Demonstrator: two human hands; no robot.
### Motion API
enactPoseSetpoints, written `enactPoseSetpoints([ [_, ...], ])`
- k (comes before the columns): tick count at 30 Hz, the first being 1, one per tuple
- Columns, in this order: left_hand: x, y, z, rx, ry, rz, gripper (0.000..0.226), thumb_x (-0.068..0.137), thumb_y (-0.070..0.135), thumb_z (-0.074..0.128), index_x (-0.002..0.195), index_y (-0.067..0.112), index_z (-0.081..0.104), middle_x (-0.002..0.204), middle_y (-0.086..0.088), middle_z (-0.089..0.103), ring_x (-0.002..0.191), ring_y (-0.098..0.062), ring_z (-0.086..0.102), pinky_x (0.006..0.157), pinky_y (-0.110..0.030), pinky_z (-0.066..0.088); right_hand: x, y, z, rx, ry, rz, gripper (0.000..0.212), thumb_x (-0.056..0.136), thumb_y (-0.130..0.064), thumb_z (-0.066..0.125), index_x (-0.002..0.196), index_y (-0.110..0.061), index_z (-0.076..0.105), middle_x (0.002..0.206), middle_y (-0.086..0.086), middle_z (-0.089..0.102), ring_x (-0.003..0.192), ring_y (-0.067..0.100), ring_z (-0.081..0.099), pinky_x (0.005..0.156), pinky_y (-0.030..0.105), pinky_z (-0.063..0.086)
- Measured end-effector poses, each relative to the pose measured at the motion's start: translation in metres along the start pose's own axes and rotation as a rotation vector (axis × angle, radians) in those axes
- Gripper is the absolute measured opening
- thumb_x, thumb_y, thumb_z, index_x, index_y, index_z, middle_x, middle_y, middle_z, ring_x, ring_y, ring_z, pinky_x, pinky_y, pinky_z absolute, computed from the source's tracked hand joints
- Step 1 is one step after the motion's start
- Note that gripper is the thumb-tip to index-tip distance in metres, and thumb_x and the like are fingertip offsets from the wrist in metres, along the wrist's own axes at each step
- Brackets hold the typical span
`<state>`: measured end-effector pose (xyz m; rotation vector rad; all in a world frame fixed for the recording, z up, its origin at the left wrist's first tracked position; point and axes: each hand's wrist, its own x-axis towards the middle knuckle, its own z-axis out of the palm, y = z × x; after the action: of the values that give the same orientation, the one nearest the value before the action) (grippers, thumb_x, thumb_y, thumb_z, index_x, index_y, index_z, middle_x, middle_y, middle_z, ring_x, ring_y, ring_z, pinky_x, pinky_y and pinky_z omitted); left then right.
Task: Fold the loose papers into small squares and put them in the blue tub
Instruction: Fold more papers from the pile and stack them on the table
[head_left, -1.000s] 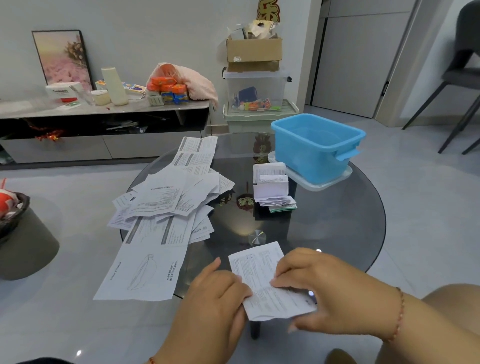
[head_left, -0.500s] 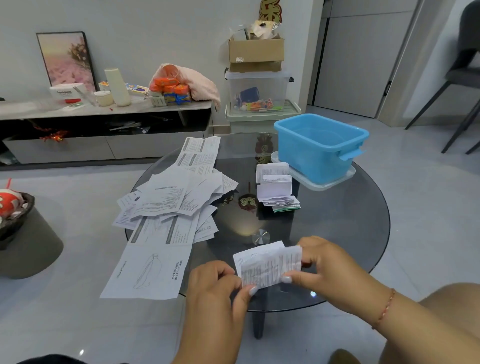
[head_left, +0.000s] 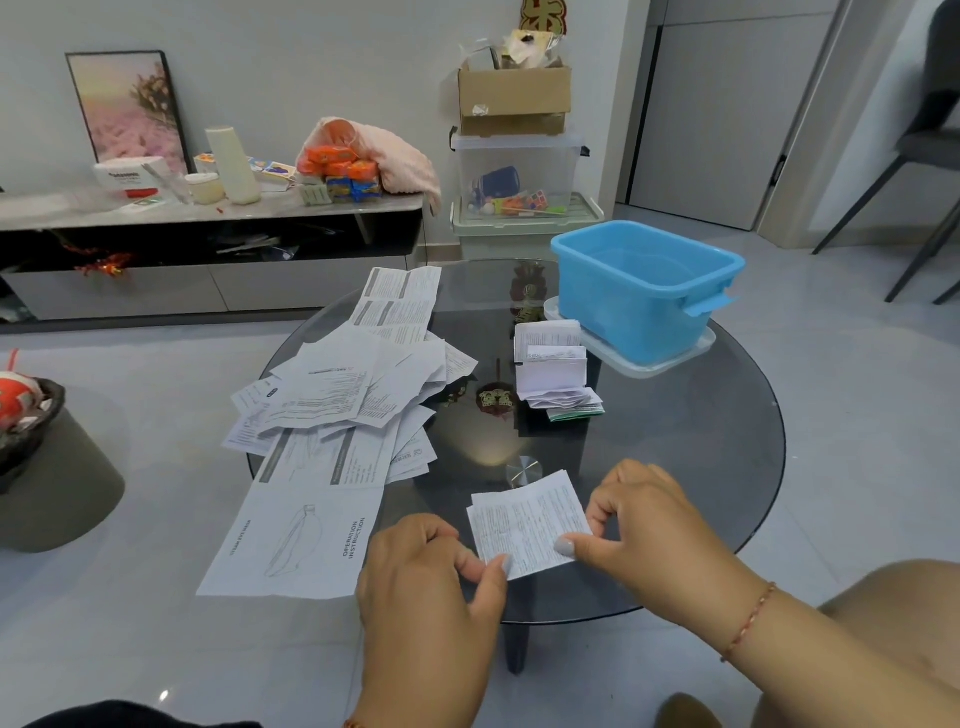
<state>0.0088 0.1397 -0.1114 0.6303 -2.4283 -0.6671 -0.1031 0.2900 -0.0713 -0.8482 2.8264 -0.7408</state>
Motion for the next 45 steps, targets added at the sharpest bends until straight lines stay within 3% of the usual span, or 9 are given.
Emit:
enactPoseSetpoints([
  [5, 0.003, 0.005, -0.011, -0.058, -0.067, -0.026, 0.035, 0.069, 0.041, 0.077, 0.066, 0.036, 0.043, 0.08, 0.021, 0.046, 0.083, -0.006, 0.037, 0.071, -0.026, 0.031, -0.002, -0.004, -0.003, 0.009, 0.025, 0.009, 0.032, 0.076, -0.046, 0.07, 0.081, -0.026, 0.047, 0.09, -0.014, 0.045, 0.092, 0.007, 0.039, 0.07, 0.016, 0.035],
  [14, 0.004, 0.015, -0.02, -0.017, -0.196, -0.035, 0.021, 0.077, 0.044, 0.07, 0.064, 0.046, 0.054, 0.087, 0.03, 0.042, 0.09, -0.001, 0.032, 0.078, -0.024, 0.025, -0.001, -0.023, 0.015, -0.066, 0.045, 0.022, 0.055, 0.064, -0.06, 0.066, 0.1, -0.034, 0.034, 0.104, -0.012, 0.035, 0.102, 0.01, 0.031, 0.084, 0.025, 0.026],
  [24, 0.004, 0.009, -0.023, -0.046, -0.221, 0.007, 0.019, 0.077, 0.039, 0.072, 0.069, 0.048, 0.058, 0.087, 0.032, 0.044, 0.09, 0.0, 0.036, 0.079, -0.023, 0.026, 0.004, -0.009, -0.008, -0.016, -0.133, 0.091, 0.047, 0.07, -0.043, 0.074, 0.099, -0.031, 0.04, 0.101, -0.011, 0.039, 0.102, 0.011, 0.037, 0.086, 0.025, 0.037],
  [28, 0.008, 0.006, -0.022, -0.039, -0.231, 0.033, 0.022, 0.078, 0.039, 0.071, 0.068, 0.049, 0.055, 0.086, 0.032, 0.045, 0.092, -0.001, 0.037, 0.078, -0.024, 0.028, 0.009, -0.004, -0.016, 0.026, -0.21, 0.143, 0.038, 0.073, -0.028, 0.075, 0.095, -0.028, 0.045, 0.094, -0.01, 0.042, 0.095, 0.012, 0.042, 0.073, 0.02, 0.037],
  [31, 0.009, 0.004, -0.022, -0.041, -0.25, 0.054, 0.023, 0.079, 0.038, 0.071, 0.067, 0.05, 0.054, 0.086, 0.032, 0.048, 0.092, 0.0, 0.038, 0.078, -0.024, 0.029, 0.013, 0.005, -0.019, 0.111, -0.179, 0.165, 0.028, 0.08, -0.005, 0.058, 0.089, -0.028, 0.045, 0.09, -0.007, 0.046, 0.083, 0.012, 0.046, 0.061, 0.016, 0.036],
  [35, 0.011, 0.001, -0.021, -0.054, -0.232, 0.093, 0.013, 0.08, 0.035, 0.071, 0.075, 0.045, 0.066, 0.086, 0.033, 0.049, 0.092, 0.001, 0.039, 0.078, -0.019, 0.029, 0.015, 0.017, -0.015, 0.138, -0.082, 0.201, 0.028, 0.081, -0.002, 0.045, 0.083, -0.03, 0.043, 0.085, -0.003, 0.055, 0.077, 0.017, 0.053, 0.069, 0.029, 0.045],
  [39, 0.011, -0.004, -0.016, -0.123, -0.219, 0.14, 0.019, 0.076, 0.025, 0.076, 0.076, 0.043, 0.071, 0.085, 0.033, 0.056, 0.098, 0.006, 0.042, 0.082, -0.014, 0.028, 0.009, 0.007, -0.016, 0.238, 0.048, -0.022, 0.03, 0.078, -0.013, 0.063, 0.089, -0.036, 0.047, 0.094, -0.015, 0.056, 0.088, 0.005, 0.054, 0.073, 0.016, 0.043],
  [42, 0.014, -0.009, -0.01, -0.154, -0.179, 0.219, 0.037, 0.072, 0.018, 0.076, 0.09, 0.049, 0.065, 0.099, 0.034, 0.057, 0.1, 0.006, 0.044, 0.081, -0.022, 0.036, 0.002, -0.002, -0.018, 0.174, -0.087, -0.322, 0.038, 0.078, -0.046, 0.063, 0.114, -0.043, 0.052, 0.123, -0.03, 0.047, 0.116, -0.009, 0.042, 0.094, 0.008, 0.033],
  [45, 0.018, -0.01, -0.006, -0.171, -0.112, 0.308, 0.028, 0.067, 0.02, 0.068, 0.084, 0.042, 0.068, 0.098, 0.033, 0.059, 0.097, 0.009, 0.045, 0.077, -0.021, 0.038, -0.002, 0.0, -0.012, -0.033, -0.228, -0.563, 0.057, 0.079, -0.066, 0.051, 0.125, -0.033, 0.057, 0.136, -0.02, 0.044, 0.125, -0.005, 0.036, 0.104, 0.015, 0.028],
])
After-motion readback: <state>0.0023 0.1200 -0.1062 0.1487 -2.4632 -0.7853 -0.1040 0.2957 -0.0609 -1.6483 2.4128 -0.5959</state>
